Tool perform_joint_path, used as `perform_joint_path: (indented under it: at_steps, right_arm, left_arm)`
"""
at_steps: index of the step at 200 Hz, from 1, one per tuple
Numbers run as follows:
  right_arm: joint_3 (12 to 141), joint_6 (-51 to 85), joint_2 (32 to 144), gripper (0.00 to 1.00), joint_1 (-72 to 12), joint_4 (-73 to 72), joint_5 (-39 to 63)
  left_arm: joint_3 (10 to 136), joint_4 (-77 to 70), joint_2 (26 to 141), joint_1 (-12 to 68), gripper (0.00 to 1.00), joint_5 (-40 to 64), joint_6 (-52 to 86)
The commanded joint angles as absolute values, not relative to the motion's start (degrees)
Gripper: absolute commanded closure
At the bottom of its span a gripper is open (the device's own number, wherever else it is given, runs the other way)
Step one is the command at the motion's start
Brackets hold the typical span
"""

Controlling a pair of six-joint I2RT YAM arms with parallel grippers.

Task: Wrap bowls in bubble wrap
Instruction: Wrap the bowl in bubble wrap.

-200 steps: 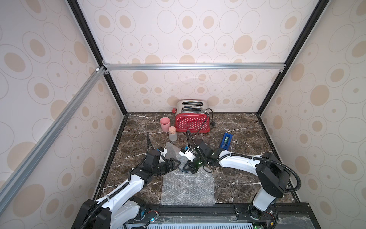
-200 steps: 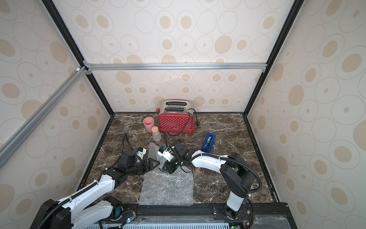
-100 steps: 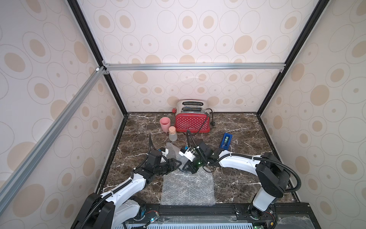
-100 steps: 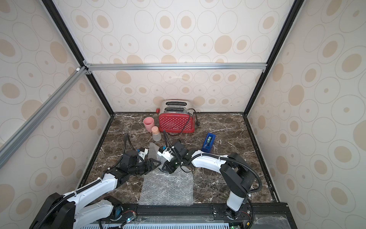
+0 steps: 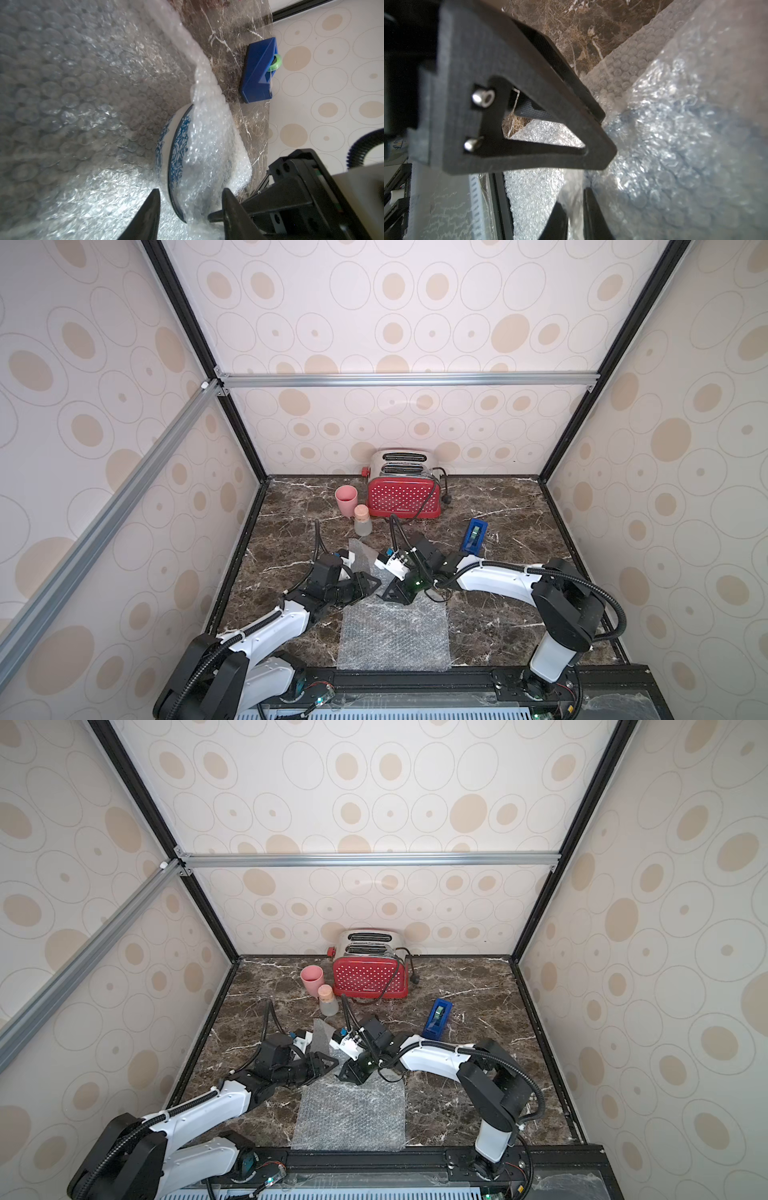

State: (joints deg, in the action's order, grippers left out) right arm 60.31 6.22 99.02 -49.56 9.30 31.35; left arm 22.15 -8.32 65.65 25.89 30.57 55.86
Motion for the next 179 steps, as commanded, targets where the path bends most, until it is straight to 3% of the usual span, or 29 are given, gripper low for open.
perform_joint_path:
  at_steps: [1,120,179]
  right_arm:
    - [60.76,4.94,100.08,0.79,-50.27,9.84,32.65]
    - [61.29,4.51,101.22,0.62,-50.41,10.65,34.81]
    - [60.19,4.83,99.80,0.61,-50.45,8.94,35.24]
  left_arm:
    - [22.75,-10.02,66.53,26.68,0.54,30.74,56.57]
    - [21.58,-10.28,66.03,26.98,0.52,31.31,56.93]
    - [20.91,-7.12,61.44,26.99,0.50,31.29,57.65]
